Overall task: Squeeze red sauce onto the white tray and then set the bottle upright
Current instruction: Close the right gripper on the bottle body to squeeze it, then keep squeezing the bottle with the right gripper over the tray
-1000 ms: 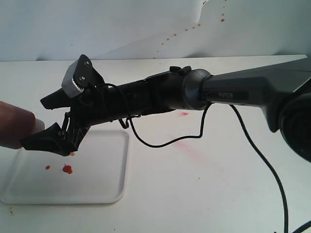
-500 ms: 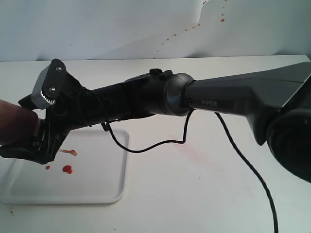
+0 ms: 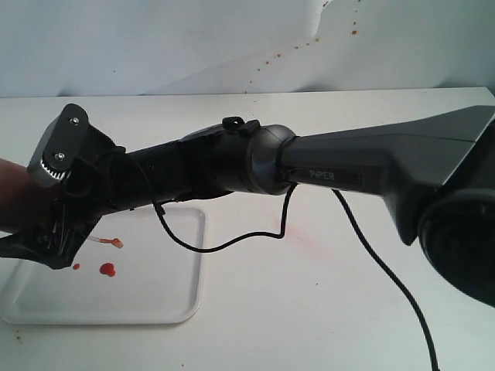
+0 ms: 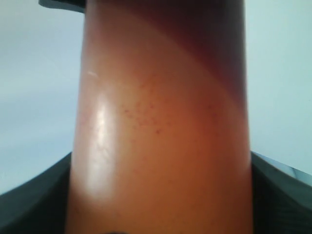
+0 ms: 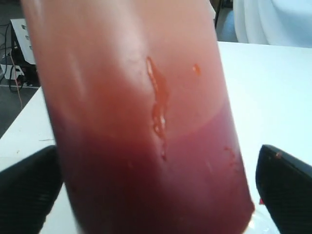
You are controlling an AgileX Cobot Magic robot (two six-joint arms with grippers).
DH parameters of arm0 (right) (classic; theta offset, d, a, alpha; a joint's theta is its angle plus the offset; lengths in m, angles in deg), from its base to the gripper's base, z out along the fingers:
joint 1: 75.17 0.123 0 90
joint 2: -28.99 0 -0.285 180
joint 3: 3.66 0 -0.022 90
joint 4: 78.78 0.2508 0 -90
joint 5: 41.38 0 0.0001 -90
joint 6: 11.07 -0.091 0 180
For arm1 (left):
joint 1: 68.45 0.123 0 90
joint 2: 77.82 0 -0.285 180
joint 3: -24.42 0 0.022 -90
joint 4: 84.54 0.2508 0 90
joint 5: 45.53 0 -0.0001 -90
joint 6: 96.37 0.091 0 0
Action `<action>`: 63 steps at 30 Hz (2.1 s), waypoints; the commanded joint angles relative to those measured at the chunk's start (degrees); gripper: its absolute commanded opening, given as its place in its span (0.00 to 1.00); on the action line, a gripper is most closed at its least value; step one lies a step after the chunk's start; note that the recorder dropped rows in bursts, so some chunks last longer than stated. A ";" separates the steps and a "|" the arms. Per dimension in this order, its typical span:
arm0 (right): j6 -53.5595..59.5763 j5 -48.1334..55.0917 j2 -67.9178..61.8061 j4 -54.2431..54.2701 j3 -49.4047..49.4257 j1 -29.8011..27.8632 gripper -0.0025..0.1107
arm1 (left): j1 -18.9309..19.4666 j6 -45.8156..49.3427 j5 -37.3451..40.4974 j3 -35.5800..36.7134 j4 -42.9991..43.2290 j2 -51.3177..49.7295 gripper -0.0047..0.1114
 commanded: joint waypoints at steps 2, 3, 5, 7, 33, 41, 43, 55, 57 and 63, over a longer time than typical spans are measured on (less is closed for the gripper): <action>0.61 -0.03 0.22 0.28 -0.35 0.05 0.79 | -0.18 -0.54 -0.78 -0.08 1.22 0.73 0.04; 0.61 -0.03 0.22 0.28 -0.35 0.05 0.76 | -0.18 -0.54 -0.78 -0.08 1.22 0.73 0.04; 0.61 0.65 0.22 0.28 -0.35 0.05 0.70 | -0.18 -0.54 -0.78 -0.08 1.22 0.73 0.04; 0.61 1.70 0.22 0.28 -0.35 0.05 0.69 | -0.18 -0.54 -0.78 -0.08 1.22 0.73 0.04; 0.61 0.81 0.37 0.28 -0.35 0.05 0.02 | -0.18 -0.54 -0.88 -0.08 1.22 0.73 0.04; 0.61 0.81 0.37 0.28 -0.35 0.05 0.02 | -0.18 -0.54 -0.77 -0.08 1.22 0.73 0.04; 0.61 0.27 0.37 0.28 -0.35 0.05 0.02 | -0.18 -0.54 -0.77 -0.08 1.22 0.73 0.04; -0.01 -0.25 0.37 0.28 -0.35 0.05 0.56 | -0.18 -0.54 -0.77 -0.08 1.22 0.73 0.04; 0.18 -0.25 0.37 0.28 -0.35 0.05 0.80 | -0.18 -0.54 -0.67 -0.08 1.22 0.73 0.04; 0.44 1.04 0.37 0.28 -0.35 0.05 0.95 | -0.18 -0.54 -0.67 -0.08 1.22 0.73 0.04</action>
